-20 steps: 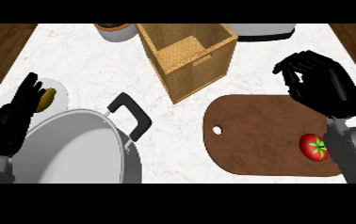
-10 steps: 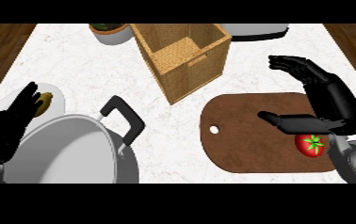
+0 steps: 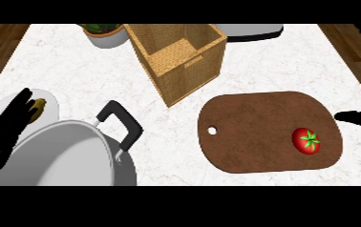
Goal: Pick the tomato from the cutting board and place it in the basket
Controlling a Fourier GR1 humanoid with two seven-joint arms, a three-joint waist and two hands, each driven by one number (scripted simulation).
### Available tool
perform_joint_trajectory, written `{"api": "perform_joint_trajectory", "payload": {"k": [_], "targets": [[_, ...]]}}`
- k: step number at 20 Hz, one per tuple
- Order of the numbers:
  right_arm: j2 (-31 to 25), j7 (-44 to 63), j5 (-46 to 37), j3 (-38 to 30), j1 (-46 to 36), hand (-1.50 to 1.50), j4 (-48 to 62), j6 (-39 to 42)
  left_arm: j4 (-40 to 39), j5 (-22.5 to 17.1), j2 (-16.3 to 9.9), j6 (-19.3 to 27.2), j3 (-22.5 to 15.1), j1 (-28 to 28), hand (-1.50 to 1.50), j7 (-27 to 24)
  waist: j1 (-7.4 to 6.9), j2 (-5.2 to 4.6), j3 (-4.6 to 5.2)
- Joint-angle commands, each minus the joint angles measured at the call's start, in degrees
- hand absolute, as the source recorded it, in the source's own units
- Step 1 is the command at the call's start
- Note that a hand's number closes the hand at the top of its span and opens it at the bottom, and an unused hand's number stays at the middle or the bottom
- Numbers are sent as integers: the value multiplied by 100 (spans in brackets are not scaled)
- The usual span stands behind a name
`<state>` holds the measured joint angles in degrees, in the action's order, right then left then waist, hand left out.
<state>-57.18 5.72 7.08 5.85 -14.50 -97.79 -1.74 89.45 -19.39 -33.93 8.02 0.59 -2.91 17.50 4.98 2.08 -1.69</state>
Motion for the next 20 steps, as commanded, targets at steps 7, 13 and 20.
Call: {"api": "perform_joint_trajectory", "payload": {"k": [7, 13, 20], "targets": [[-2067, 787, 861, -552, 280, -150, -295, 2134, -204, 38, 797, 90, -634, -765, 0, 100, 37, -121, 220], [-2691, 854, 1238, -796, 574, -150, -325, 2969, -247, -40, 840, 19, -560, -821, 0, 114, 31, -139, 200], [-2741, 793, 1523, -1227, 822, -150, -231, 3225, 12, 84, 889, 61, -664, -1014, 0, 133, -67, -112, 176]]}}
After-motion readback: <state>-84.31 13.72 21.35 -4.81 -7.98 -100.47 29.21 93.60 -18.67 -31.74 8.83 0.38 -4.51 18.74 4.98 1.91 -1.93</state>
